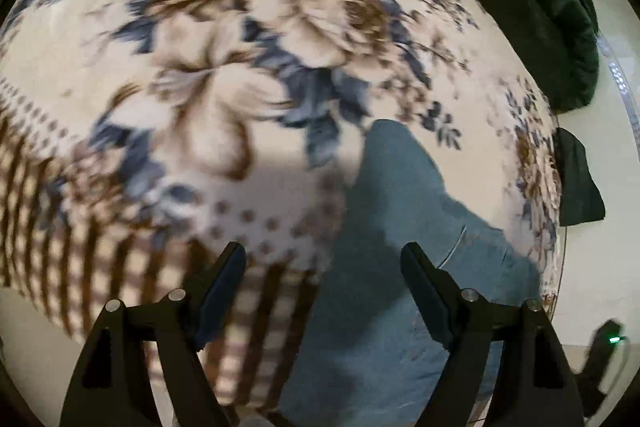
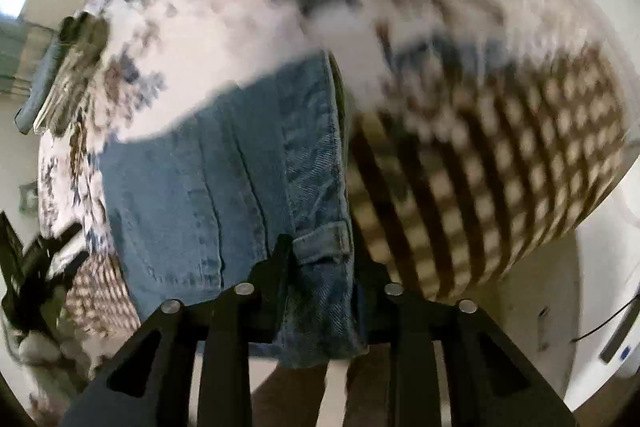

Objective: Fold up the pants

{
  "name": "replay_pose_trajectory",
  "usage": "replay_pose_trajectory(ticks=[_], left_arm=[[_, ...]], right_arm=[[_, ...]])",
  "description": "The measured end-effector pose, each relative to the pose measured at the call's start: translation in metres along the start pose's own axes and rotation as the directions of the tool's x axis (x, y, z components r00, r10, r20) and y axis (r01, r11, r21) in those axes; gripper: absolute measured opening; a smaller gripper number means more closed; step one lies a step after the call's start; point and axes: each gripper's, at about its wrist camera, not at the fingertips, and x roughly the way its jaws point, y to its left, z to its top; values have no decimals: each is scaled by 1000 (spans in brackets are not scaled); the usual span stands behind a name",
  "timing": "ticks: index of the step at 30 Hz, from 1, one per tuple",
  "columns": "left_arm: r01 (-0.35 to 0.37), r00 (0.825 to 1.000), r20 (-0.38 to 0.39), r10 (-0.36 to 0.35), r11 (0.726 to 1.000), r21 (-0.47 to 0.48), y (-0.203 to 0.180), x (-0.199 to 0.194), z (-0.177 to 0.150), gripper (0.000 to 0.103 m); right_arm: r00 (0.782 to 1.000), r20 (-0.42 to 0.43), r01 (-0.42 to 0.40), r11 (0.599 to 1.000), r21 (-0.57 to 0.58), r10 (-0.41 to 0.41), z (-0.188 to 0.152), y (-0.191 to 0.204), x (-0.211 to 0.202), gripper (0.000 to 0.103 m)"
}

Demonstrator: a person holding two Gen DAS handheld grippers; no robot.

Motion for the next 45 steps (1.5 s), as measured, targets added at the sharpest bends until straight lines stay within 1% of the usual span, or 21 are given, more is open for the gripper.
replay_pose_trajectory(ticks=[3,7,9,10,11,12,13,14,15,17,22,25,27,29,30,33,35,38,41,43,45], left_arm=[[30,999,-17,-30,999,24,-18,19,13,78],[37,998,-46,-34,997,63,-36,48,34,78],[23,998,-52,-19,997,79,-38,63,41,78],[22,998,-57,-17,997,80,-37,71,46,74],[53,997,-56,-49,995,79,-36,77,49,41],[77,996,-59,-73,994,75,-34,80,51,38],[81,995,-55,-77,994,68,-31,82,53,35],[91,995,-50,-88,994,67,-29,82,55,31],[103,994,-46,-100,992,65,-26,80,57,28],[115,993,-24,-114,993,41,-13,76,61,23],[158,987,-27,-160,986,-53,11,76,72,25],[176,983,-36,-180,981,-79,10,65,70,27],[158,986,-42,-162,984,-77,7,54,65,40],[190,980,-40,-193,979,-68,1,40,51,70],[201,978,-38,-203,978,-64,-1,35,44,71],[194,979,-55,-197,980,-50,-7,26,12,71],[180,981,-69,-183,982,-49,-8,29,-7,71],[107,990,-89,-108,994,-17,-9,42,-28,72],[95,988,-121,-97,995,-19,-4,57,-36,72],[118,984,-127,-123,992,-47,3,61,-37,73],[118,984,-130,-122,992,-42,5,62,-37,74]], right_arm=[[997,-74,-17,999,29,19,10,-21,16,43],[993,45,-112,986,122,107,31,-44,1,70],[985,62,-170,970,173,162,46,-54,14,74],[981,53,-193,960,201,186,52,-59,21,74],[967,45,-255,940,227,251,60,-62,31,74],[956,44,-291,927,236,289,65,-63,36,73],[948,49,-317,917,241,315,70,-62,39,70],[949,67,-314,920,233,307,73,-58,38,43],[953,86,-301,932,202,290,75,-44,40,27],[960,168,-249,959,133,226,74,-32,20,11],[949,252,-222,968,112,189,80,-30,3,8],[968,184,-190,977,99,170,91,-32,19,9],[973,106,-216,967,136,203,93,-41,27,18],[955,105,-292,936,196,276,85,-56,21,30],[945,123,-323,920,221,302,76,-64,14,48],[952,134,-304,906,294,276,43,-83,-2,67],[955,93,-295,887,356,280,18,-93,1,67],[911,44,-382,795,471,411,-19,-100,23,67],[901,-8,-370,776,511,434,-30,-95,52,67],[905,-38,-338,770,541,424,-32,-90,68,41],[919,7,-341,786,516,395,-29,-80,63,32]])
